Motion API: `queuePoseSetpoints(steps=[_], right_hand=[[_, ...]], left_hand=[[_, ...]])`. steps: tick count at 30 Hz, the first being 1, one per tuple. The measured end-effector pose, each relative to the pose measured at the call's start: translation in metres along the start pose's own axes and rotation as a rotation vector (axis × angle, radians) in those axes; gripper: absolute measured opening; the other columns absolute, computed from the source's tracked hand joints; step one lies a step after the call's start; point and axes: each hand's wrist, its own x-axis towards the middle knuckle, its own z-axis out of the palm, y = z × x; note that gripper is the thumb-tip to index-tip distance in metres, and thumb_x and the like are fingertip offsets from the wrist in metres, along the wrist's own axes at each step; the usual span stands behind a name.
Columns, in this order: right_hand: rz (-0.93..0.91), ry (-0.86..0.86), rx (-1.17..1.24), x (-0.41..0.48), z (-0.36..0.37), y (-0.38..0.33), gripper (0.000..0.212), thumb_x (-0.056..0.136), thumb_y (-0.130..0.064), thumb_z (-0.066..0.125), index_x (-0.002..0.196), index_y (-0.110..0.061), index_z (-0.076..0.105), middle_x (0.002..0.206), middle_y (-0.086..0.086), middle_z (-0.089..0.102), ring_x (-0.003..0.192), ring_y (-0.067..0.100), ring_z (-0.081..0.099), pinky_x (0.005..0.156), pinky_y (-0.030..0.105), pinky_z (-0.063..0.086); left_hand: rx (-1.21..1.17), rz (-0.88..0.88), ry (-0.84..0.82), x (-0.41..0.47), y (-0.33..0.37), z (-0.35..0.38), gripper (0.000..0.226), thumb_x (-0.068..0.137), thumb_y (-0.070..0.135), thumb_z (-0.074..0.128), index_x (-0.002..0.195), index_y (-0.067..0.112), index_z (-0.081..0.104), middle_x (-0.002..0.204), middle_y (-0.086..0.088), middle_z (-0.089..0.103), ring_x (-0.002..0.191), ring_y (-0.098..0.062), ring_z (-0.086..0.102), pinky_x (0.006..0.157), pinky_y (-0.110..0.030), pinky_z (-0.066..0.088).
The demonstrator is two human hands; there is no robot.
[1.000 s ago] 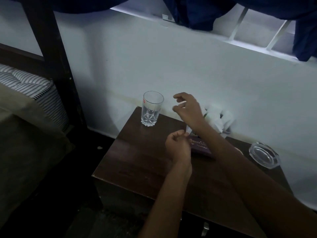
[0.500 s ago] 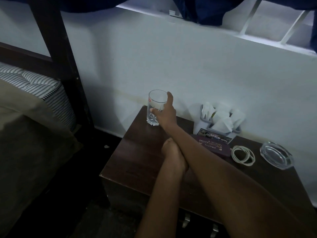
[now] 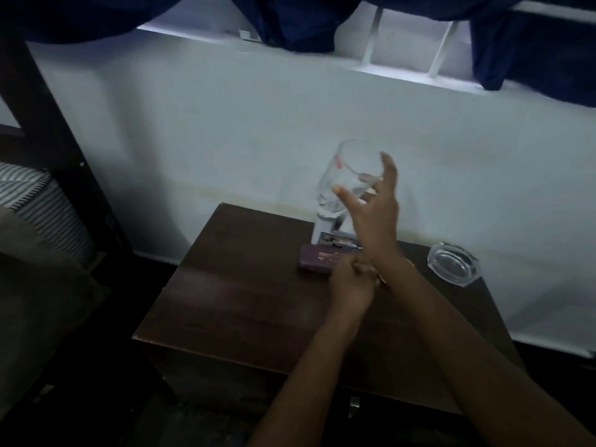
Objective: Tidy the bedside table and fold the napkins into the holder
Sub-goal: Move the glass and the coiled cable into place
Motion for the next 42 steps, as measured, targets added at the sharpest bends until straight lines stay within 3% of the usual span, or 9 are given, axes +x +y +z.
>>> queuePoseSetpoints(steps=[2, 5, 8, 12, 18, 22, 37, 42], right_hand=[[0.068, 0.131, 0.009, 0.0, -0.038, 0.012, 0.084, 0.076, -0.022, 0.075, 0.144, -0.023, 0.025, 0.118, 0.002, 0.052, 0.103, 0.011, 0.052, 0.091, 0.028, 0.047], [0.187, 0.355, 0.008, 0.0, -0.087, 0.04, 0.085, 0.076, -0.023, 0.075, 0.144, -0.025, 0.025, 0.14, 0.011, 0.047, 0.119, 0.017, 0.051, 0.099, 0.04, 0.047], [0.266, 0.535, 0.033, 0.004, -0.126, 0.066, 0.084, 0.075, -0.019, 0.075, 0.144, -0.022, 0.026, 0.141, 0.012, 0.047, 0.126, 0.024, 0.049, 0.1, 0.033, 0.046], [0.339, 0.623, -0.012, 0.012, -0.166, 0.094, 0.084, 0.075, -0.022, 0.075, 0.143, -0.026, 0.026, 0.139, 0.013, 0.049, 0.125, 0.026, 0.049, 0.104, 0.035, 0.042], [0.416, 0.561, -0.077, 0.019, -0.178, 0.123, 0.084, 0.076, -0.022, 0.073, 0.143, -0.03, 0.025, 0.139, 0.011, 0.049, 0.126, 0.029, 0.047, 0.101, 0.037, 0.038], [0.418, 0.445, -0.141, 0.02, -0.173, 0.134, 0.084, 0.077, -0.02, 0.073, 0.144, -0.03, 0.023, 0.143, 0.01, 0.045, 0.13, 0.028, 0.044, 0.103, 0.038, 0.036], [0.466, 0.344, -0.306, 0.019, -0.155, 0.142, 0.086, 0.081, -0.024, 0.068, 0.148, -0.029, 0.013, 0.144, 0.013, 0.041, 0.133, 0.032, 0.038, 0.103, 0.043, 0.035], [0.509, 0.276, -0.249, 0.023, -0.167, 0.144, 0.1, 0.077, -0.007, 0.065, 0.148, -0.032, -0.001, 0.134, 0.02, 0.049, 0.122, 0.035, 0.048, 0.096, 0.037, 0.04]], left_hand=[[0.097, -0.062, -0.074, -0.009, -0.005, 0.02, 0.02, 0.084, 0.009, 0.054, 0.072, 0.025, 0.052, 0.102, -0.013, 0.067, 0.1, -0.031, 0.063, 0.084, -0.036, 0.048], [0.335, -0.114, -0.184, -0.017, -0.016, 0.037, 0.02, 0.083, 0.015, 0.059, 0.1, 0.021, 0.052, 0.119, -0.009, 0.063, 0.113, -0.026, 0.058, 0.096, -0.032, 0.046], [0.51, -0.096, -0.195, -0.017, -0.018, 0.042, 0.043, 0.085, 0.021, 0.058, 0.125, 0.018, 0.046, 0.125, -0.01, 0.057, 0.117, -0.028, 0.054, 0.102, -0.037, 0.042], [0.744, -0.046, -0.214, -0.011, -0.022, 0.048, 0.05, 0.084, 0.025, 0.057, 0.13, 0.021, 0.038, 0.129, -0.01, 0.053, 0.122, -0.031, 0.048, 0.103, -0.04, 0.039], [1.064, 0.044, -0.221, 0.009, -0.026, 0.059, 0.079, 0.084, 0.032, 0.059, 0.147, 0.032, 0.011, 0.139, -0.011, 0.041, 0.126, -0.035, 0.042, 0.1, -0.044, 0.038], [1.205, 0.098, -0.221, 0.018, -0.028, 0.064, 0.081, 0.086, 0.04, 0.056, 0.148, 0.038, 0.003, 0.138, -0.015, 0.041, 0.123, -0.035, 0.046, 0.097, -0.043, 0.04], [1.291, 0.152, -0.221, 0.018, -0.03, 0.066, 0.056, 0.09, 0.038, 0.053, 0.141, 0.032, 0.029, 0.133, -0.014, 0.042, 0.12, -0.034, 0.047, 0.093, -0.041, 0.042], [1.277, 0.172, -0.206, 0.016, -0.031, 0.067, 0.052, 0.091, 0.035, 0.052, 0.138, 0.029, 0.032, 0.132, -0.013, 0.044, 0.12, -0.032, 0.047, 0.092, -0.04, 0.042]])
